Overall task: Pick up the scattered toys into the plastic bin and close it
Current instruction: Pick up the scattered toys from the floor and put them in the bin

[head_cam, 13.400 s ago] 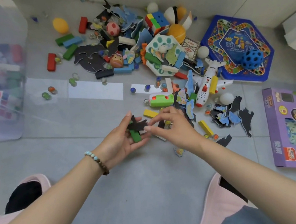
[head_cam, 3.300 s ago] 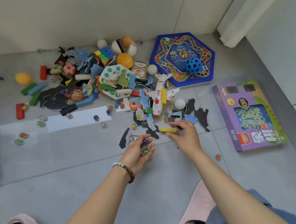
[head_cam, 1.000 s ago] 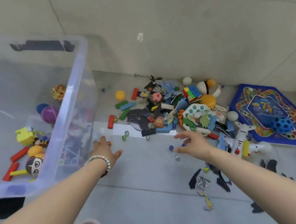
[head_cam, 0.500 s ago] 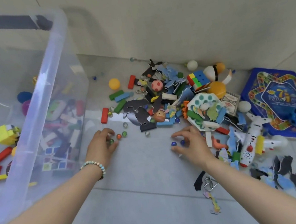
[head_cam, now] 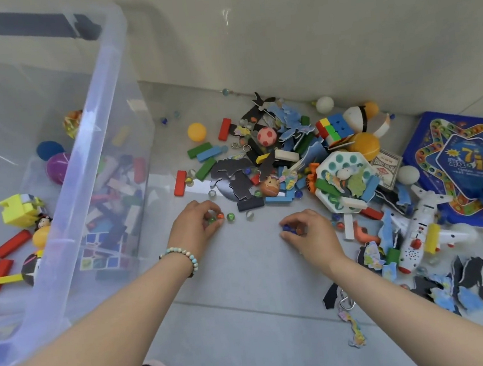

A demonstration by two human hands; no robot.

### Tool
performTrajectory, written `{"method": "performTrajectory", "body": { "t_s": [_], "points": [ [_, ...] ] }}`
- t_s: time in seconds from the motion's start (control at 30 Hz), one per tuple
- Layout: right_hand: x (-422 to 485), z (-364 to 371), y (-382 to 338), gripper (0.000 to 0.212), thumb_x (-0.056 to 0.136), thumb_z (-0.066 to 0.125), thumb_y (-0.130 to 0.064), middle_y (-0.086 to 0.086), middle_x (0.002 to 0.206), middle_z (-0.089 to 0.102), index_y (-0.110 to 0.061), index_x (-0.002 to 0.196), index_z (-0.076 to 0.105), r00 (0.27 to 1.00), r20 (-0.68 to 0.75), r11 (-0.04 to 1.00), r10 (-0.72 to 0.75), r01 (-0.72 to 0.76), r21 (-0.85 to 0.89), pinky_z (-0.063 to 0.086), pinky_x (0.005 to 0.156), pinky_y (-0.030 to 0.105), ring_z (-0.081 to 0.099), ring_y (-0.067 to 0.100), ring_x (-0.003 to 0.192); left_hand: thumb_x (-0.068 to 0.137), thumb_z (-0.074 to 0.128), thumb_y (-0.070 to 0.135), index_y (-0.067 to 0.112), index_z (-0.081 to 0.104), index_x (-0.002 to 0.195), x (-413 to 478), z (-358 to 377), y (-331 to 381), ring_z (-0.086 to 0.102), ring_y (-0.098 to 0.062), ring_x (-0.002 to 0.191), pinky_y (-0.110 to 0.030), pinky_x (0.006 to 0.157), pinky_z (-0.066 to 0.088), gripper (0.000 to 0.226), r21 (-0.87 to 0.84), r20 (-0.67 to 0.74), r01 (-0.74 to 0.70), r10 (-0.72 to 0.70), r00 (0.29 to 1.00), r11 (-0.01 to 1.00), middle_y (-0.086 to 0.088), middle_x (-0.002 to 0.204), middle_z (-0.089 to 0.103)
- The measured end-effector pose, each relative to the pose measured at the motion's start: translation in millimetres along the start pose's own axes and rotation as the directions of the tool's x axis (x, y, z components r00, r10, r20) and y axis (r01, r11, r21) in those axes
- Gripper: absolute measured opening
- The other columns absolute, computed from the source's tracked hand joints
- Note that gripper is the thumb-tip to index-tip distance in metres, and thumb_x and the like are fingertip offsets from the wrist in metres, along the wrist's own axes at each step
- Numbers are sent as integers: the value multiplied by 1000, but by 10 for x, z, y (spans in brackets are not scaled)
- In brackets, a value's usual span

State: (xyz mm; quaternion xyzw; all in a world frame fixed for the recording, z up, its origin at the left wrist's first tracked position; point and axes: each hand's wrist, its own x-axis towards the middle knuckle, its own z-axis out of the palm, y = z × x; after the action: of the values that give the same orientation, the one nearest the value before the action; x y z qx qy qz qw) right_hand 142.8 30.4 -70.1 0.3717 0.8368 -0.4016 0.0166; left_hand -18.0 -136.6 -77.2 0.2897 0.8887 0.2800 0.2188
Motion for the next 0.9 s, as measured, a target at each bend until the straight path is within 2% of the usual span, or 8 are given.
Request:
{"method": "performTrajectory", "body": {
  "t_s": [0.1,0.17,0.3,0.4,0.53,0.67,0.8,0.9],
  "points": [
    [10,-3,5,16,81,71,-15,-8,87,53,-18,96,70,1000,-2,999,23,-23,25,35,63,-2,47,-2,70,86,62,23,16,64,97,37,42,64,50,-14,68,-18,65,35,12,4,25,9,-9,1000,1000,-1,87,52],
    [27,-15,8,16,80,71,-13,-7,89,56,-19,95,70,998,-8,995,59,-59,75,38,61,0,49,0,73,87,62,21,14,62,95,25,72,141,50,-10,62,-12,58,41,10,-217,6,92,-93,996,972,-2,82,53],
    [53,-70,-20,20,80,69,-2,3,89,65,-17,92,70,971,12,888,241,-225,401,50,66,10,60,13,78,91,58,18,6,58,103,-122,101,403,54,-13,61,-13,51,52,17,-809,257,423,-401,879,408,-5,82,55],
    [42,-129,-93,21,81,66,3,8,88,66,-9,98,70,953,59,815,295,-284,505,55,69,16,62,19,77,95,50,13,2,58,104,-216,83,515,54,-13,67,-15,54,54,17,-849,457,520,-358,814,97,-4,83,55],
    [-47,-173,-348,25,81,65,4,3,82,65,-3,106,67,975,128,758,181,-221,614,53,63,13,60,12,70,97,35,19,2,60,97,-259,76,552,59,-20,79,-24,64,57,31,-754,654,641,-254,713,-143,-11,94,60],
    [-164,-157,-527,23,79,70,-2,0,97,70,-16,97,70,960,255,860,-119,-29,510,49,79,11,64,9,91,100,35,31,2,59,107,-297,102,607,63,-23,82,-32,68,59,39,-670,740,704,-135,659,-233,-15,99,62],
    [-201,-227,-211,24,80,71,-15,-7,115,55,-31,97,65,1000,-4,977,8,-7,212,46,77,16,51,8,103,100,38,23,5,58,86,-277,112,566,55,-16,70,-19,50,55,31,-764,640,621,-322,697,-174,-8,79,55],
    [-332,-176,68,45,77,75,-18,-8,117,41,-37,113,56,997,62,992,55,-62,108,46,80,17,47,6,103,99,40,24,6,58,83,-328,101,405,51,-14,65,-15,44,51,30,-793,571,607,-409,712,-50,-6,74,52]
  ]
}}
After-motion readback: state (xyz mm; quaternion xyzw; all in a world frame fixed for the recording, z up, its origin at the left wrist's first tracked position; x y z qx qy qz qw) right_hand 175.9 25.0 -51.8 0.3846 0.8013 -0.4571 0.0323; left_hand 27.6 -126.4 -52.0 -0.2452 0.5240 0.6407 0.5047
